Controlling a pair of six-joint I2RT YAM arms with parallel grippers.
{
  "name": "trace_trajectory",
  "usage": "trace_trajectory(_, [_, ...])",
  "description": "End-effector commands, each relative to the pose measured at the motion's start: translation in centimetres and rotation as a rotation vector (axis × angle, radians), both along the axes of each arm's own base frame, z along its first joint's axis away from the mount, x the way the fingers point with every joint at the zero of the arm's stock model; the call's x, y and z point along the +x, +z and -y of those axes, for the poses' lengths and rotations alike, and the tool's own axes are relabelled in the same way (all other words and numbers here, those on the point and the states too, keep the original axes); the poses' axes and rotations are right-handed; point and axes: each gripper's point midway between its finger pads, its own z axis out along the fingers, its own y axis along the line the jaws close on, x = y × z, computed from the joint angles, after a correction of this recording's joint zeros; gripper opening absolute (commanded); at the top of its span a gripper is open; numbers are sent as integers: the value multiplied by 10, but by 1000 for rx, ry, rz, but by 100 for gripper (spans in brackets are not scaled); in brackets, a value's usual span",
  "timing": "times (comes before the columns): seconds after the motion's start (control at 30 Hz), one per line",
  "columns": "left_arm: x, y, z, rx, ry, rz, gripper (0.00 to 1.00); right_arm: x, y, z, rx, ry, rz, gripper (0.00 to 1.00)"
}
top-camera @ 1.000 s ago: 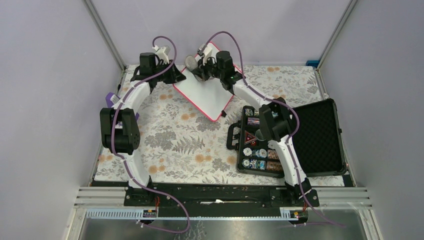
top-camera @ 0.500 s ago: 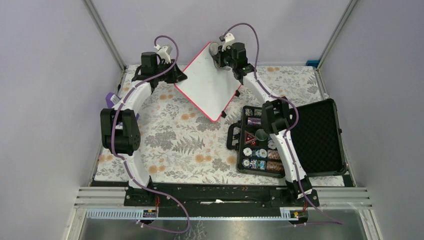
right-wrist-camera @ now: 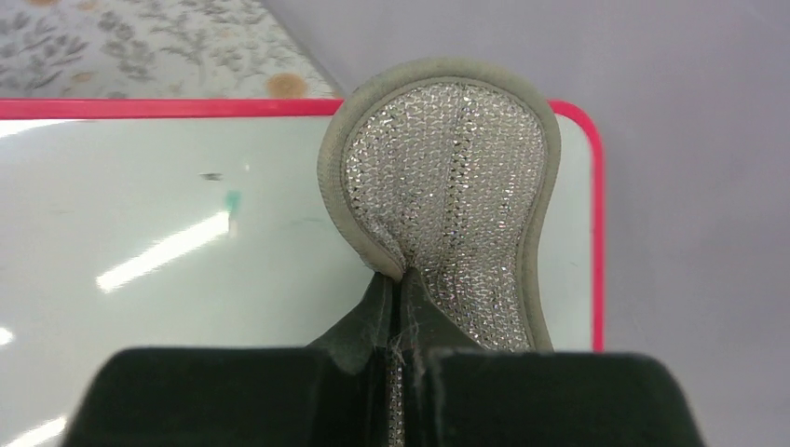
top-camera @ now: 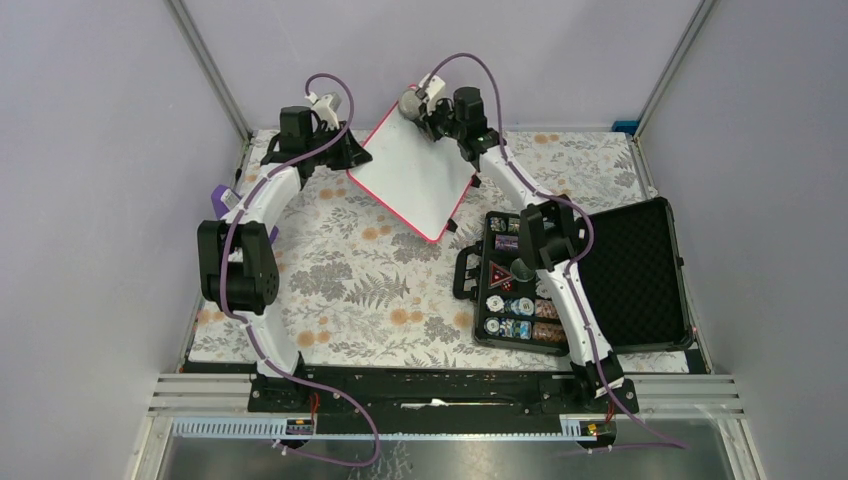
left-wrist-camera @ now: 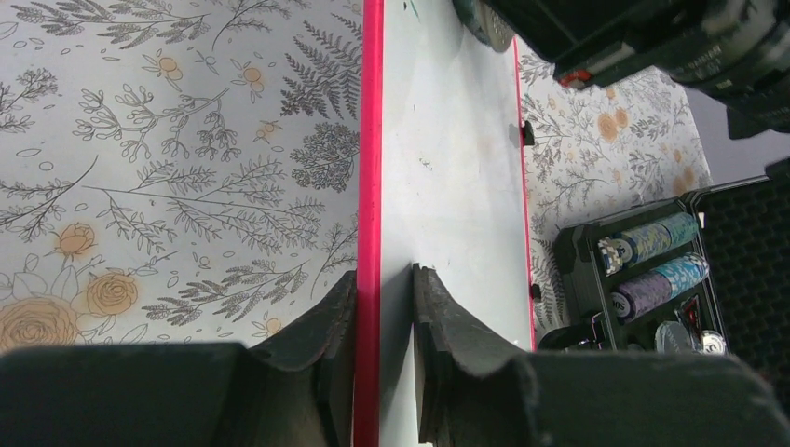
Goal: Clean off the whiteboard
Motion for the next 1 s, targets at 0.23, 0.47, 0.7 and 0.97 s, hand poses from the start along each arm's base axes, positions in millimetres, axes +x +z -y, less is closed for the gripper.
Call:
trace_trajectory(0.23, [6, 32, -7, 63, 19, 139, 0, -150, 21, -121, -13, 478, -80, 0])
trace_trajectory(0.47, [6, 33, -6, 59, 14, 139, 0, -45, 32, -69, 165, -60, -60, 0])
trace_trajectory(0.7, [5, 37, -5, 59, 8, 148, 0, 6, 20, -23, 188, -182, -42, 0])
trace_trajectory(0.97, [4, 39, -3, 69, 2, 160, 0, 33, -3, -2, 132, -183, 25, 0])
